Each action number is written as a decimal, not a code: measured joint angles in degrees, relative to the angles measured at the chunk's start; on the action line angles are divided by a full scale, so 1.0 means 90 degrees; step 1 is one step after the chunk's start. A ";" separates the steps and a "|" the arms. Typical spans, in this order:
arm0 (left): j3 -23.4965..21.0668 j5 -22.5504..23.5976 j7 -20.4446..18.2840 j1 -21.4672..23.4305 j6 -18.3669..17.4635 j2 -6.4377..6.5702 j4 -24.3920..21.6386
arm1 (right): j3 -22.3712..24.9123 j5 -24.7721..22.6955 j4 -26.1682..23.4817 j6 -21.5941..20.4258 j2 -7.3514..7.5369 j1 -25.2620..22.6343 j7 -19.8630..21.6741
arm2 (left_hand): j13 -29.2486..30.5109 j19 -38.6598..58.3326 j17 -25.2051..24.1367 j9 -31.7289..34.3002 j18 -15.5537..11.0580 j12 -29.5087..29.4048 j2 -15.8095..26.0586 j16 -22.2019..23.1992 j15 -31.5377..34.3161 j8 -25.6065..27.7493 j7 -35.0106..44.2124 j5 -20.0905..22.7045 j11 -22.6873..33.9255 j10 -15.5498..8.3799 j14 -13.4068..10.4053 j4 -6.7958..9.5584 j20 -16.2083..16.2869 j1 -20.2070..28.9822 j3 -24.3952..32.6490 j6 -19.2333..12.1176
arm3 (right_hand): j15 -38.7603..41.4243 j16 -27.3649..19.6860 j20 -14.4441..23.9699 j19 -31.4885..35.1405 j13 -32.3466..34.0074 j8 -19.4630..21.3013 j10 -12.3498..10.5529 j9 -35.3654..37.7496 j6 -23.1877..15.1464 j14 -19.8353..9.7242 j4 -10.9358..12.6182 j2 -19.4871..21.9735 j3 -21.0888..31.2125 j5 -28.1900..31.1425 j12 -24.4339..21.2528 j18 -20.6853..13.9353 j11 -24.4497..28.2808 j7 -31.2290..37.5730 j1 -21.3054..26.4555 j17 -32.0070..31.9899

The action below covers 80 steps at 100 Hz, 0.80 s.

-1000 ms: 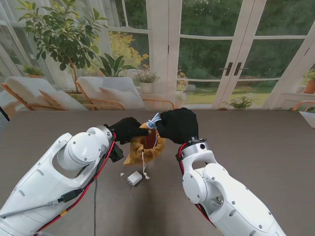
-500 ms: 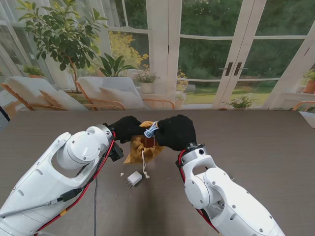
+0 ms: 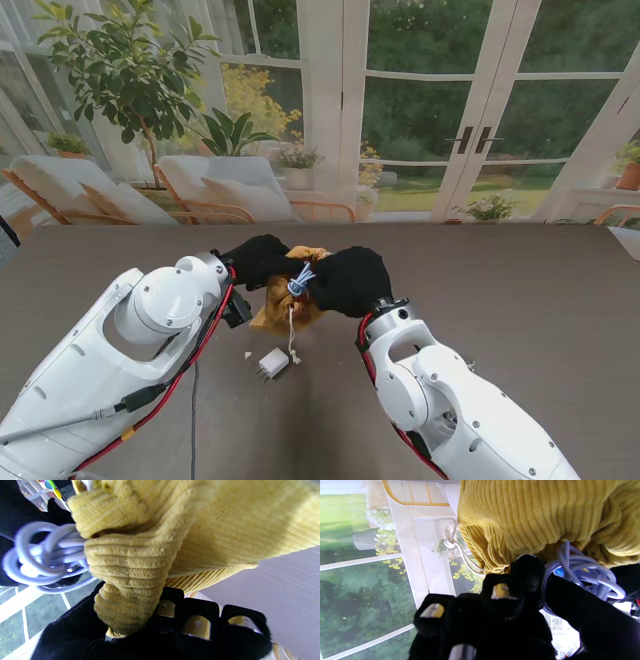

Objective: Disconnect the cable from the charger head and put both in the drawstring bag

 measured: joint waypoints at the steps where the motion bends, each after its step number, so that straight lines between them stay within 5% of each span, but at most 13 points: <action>1: -0.0002 0.0000 -0.0004 0.0003 -0.0003 0.0000 -0.0005 | -0.0003 0.0001 -0.0001 0.0012 0.0000 0.0004 0.0013 | 0.0000 0.0000 0.0000 0.0000 0.0000 0.0000 0.0000 0.0000 0.0000 0.0000 0.0000 0.0000 0.0000 0.0000 0.0000 0.0000 0.0000 0.0001 0.0000 0.0000 | 0.0000 0.0000 0.0000 0.0000 0.0000 0.0000 0.0000 0.0000 -0.0001 0.0000 0.0000 0.0000 0.0000 0.0000 0.0000 0.0000 0.0000 0.0000 0.0000 0.0000; 59: -0.0057 -0.0007 -0.0155 0.0126 -0.0118 0.0047 -0.0162 | 0.0077 -0.0179 -0.0180 0.0238 0.0110 0.0121 0.0762 | 0.0000 0.0000 0.0000 0.0000 0.0000 0.0000 0.0006 0.0000 0.0000 0.0000 0.0001 -0.0007 0.0000 0.0000 0.0000 0.0002 0.0062 0.0070 -0.0069 0.0000 | -0.0020 0.0000 -0.0030 0.0000 0.0000 0.0027 -0.0100 0.0000 -0.0017 -0.0104 0.0003 0.0149 -0.0292 -0.0211 0.0000 -0.0142 0.0000 0.0000 0.0056 0.0000; 80: -0.0084 -0.0014 -0.0161 0.0152 -0.0192 0.0050 -0.0173 | 0.0110 -0.0318 -0.0183 0.0199 0.0142 0.0150 0.0833 | 0.0000 0.0000 -0.0011 0.0000 0.0000 0.0021 0.0006 0.0000 0.0000 0.0000 0.0001 -0.0009 -0.0002 0.0000 0.0000 0.0002 0.0070 0.0074 -0.0071 0.0000 | -0.0143 -0.0081 -0.0202 0.0000 0.0000 -0.0846 -0.0288 -0.0005 0.0068 -0.0288 0.0002 -0.0480 -0.0434 -0.0782 0.0000 -0.0329 -0.0155 -0.0119 0.0057 0.0000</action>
